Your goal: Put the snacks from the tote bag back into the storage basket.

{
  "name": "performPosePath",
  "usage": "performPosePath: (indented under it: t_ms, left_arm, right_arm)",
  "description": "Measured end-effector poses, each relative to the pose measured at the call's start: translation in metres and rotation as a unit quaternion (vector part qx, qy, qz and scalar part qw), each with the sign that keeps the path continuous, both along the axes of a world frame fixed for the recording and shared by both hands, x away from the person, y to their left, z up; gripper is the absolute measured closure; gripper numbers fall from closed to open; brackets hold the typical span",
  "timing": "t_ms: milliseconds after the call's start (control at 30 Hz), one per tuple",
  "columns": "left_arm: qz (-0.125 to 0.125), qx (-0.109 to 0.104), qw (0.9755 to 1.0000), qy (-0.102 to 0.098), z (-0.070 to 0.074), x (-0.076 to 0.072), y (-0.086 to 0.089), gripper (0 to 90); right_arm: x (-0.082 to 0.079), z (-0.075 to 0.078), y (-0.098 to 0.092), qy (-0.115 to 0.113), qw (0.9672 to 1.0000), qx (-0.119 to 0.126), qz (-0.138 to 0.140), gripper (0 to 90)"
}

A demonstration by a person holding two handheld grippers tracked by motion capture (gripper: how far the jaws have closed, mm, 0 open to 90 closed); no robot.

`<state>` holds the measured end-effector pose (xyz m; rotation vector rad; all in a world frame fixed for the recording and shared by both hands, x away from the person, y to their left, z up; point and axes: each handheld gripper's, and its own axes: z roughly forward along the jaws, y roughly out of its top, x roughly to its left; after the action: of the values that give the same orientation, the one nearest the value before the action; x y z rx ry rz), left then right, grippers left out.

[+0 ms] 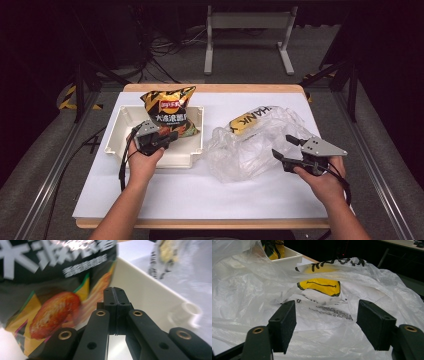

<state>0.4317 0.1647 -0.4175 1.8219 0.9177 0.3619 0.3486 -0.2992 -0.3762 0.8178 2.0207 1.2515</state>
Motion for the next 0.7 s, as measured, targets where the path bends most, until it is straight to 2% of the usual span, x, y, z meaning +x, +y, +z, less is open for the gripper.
performPosePath:
  t_ms: [33,67,100,133,167,200,233,267,300,367,400,500,567,700]
  left_arm:
    - [0.002,-0.007,1.0,-0.003,-0.003,0.003,0.0,90.0]
    - [-0.002,-0.016,0.9997,-0.019,-0.004,0.006,-0.001,90.0]
    - [-0.002,-0.016,0.9997,-0.019,-0.004,0.006,-0.001,90.0]
    - [0.013,-0.006,0.9995,-0.028,-0.005,0.011,-0.003,90.0]
    - [0.013,-0.006,0.9995,-0.028,-0.005,0.011,-0.003,90.0]
    - [0.02,0.004,0.9994,-0.03,-0.006,0.013,-0.004,90.0]
    - [0.04,0.034,0.9979,-0.038,-0.005,0.016,-0.005,90.0]
    - [0.052,0.04,0.9971,-0.039,-0.005,0.017,-0.005,90.0]
    - [0.052,0.04,0.9971,-0.039,-0.005,0.017,-0.005,90.0]
    - [0.073,0.056,0.9946,-0.048,-0.005,0.019,-0.004,90.0]
    - [0.09,0.06,0.993,-0.047,-0.005,0.021,-0.002,90.0]
    - [0.096,0.053,0.9931,-0.04,-0.008,0.026,0.002,89.9]
    - [0.1,0.062,0.9921,-0.043,-0.009,0.028,0.003,89.9]
    - [0.094,0.058,0.9933,-0.033,-0.01,0.028,0.006,87.1]
  right_arm:
    - [0.0,0.0,0.0,0.0,1.0,0.0,-0.001,31.8]
    - [-0.001,0.0,0.0,0.0,1.0,0.001,-0.001,31.5]
    - [-0.001,0.0,0.0,0.0,1.0,0.001,-0.001,31.5]
    - [-0.001,0.0,0.0,-0.002,1.0,0.001,-0.003,31.1]
    - [-0.001,0.0,0.0,-0.002,1.0,0.001,-0.003,31.1]
    - [-0.001,0.0,0.0,-0.002,1.0,0.001,-0.003,31.1]
    - [-0.001,0.0,0.0,-0.003,1.0,0.0,-0.003,31.1]
    - [-0.001,0.0,0.0,-0.003,1.0,0.0,-0.003,31.1]
    - [-0.001,0.0,0.0,-0.003,1.0,0.0,-0.003,31.1]
    - [0.0,0.0,0.002,-0.002,1.0,-0.001,-0.003,30.9]
    - [0.0,-0.001,0.002,-0.001,1.0,-0.001,-0.002,30.9]
    - [0.0,-0.001,0.002,-0.001,1.0,0.0,-0.002,30.7]
    - [0.0,-0.001,0.002,-0.001,1.0,-0.001,-0.002,30.7]
    - [-0.001,0.0,0.001,-0.001,1.0,0.0,-0.002,30.4]
